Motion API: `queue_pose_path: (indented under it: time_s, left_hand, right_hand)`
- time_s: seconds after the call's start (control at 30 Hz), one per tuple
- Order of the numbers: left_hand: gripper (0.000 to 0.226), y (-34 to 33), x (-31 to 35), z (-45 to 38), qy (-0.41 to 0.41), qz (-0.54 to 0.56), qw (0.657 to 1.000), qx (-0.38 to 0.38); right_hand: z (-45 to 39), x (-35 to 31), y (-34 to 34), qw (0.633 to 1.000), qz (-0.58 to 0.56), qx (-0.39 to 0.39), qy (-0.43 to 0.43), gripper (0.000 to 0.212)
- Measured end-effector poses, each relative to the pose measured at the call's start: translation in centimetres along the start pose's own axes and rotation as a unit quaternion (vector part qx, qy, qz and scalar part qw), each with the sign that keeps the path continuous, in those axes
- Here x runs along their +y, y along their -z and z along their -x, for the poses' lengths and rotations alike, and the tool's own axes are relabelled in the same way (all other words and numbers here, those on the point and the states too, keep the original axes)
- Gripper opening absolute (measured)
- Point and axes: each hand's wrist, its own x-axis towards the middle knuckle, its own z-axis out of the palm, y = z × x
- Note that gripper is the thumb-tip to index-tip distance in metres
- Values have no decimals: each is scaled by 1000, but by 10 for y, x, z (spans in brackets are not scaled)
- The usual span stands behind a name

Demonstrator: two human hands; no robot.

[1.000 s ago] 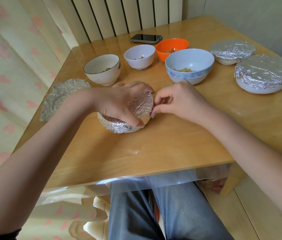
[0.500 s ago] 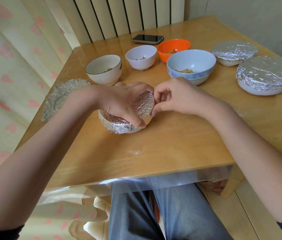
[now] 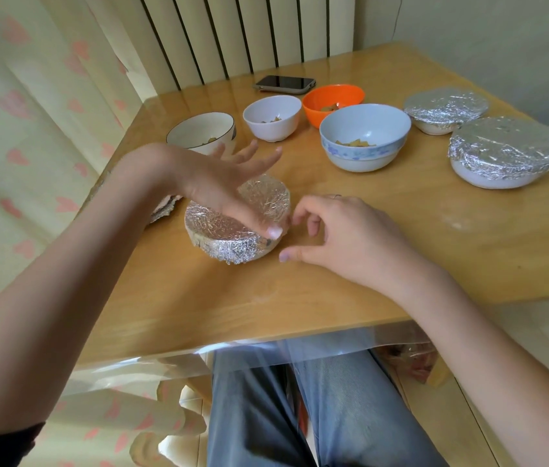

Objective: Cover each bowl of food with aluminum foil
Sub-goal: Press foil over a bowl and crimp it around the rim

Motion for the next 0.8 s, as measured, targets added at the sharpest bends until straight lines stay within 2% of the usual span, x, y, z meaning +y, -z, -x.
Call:
queue_pose_path:
  time_s: [0.1,0.17,0.27,0.4,0.5,0.6,0.7,0.8]
  left_hand:
    - [138,-3,-8,-5,-59,-42,997,3]
    - [128,-10,-6,-9,-95,-41,995,13]
    - [101,-21,-3,-15,-134,6,990,51]
    - [88,-28,-5,-16,-127,42,988,78]
    - [90,-26,1,-14,-88,35,992,85]
    - [90,-26,11,-14,1,13,995,100]
    - [96,-26,19,-16,83,25,993,81]
    - [116,-21,15,-11,79,72,993,44]
  right_hand:
    - [-2,-6,-6,999,-4,30,-14,42]
    - [-5,-8,-10,998,-12,51,-21,39]
    - [-11,-5,-11,997,-55,55,-22,35]
    - [-12,5,-10,993,-113,17,-10,33]
    - [-6,9,-12,993,-116,12,-8,32]
    - [-1,9,-11,994,-104,13,-11,35]
    - [1,7,-7,997,-71,-3,-23,42]
    - [7,-1,-7,998,-59,-6,-37,48]
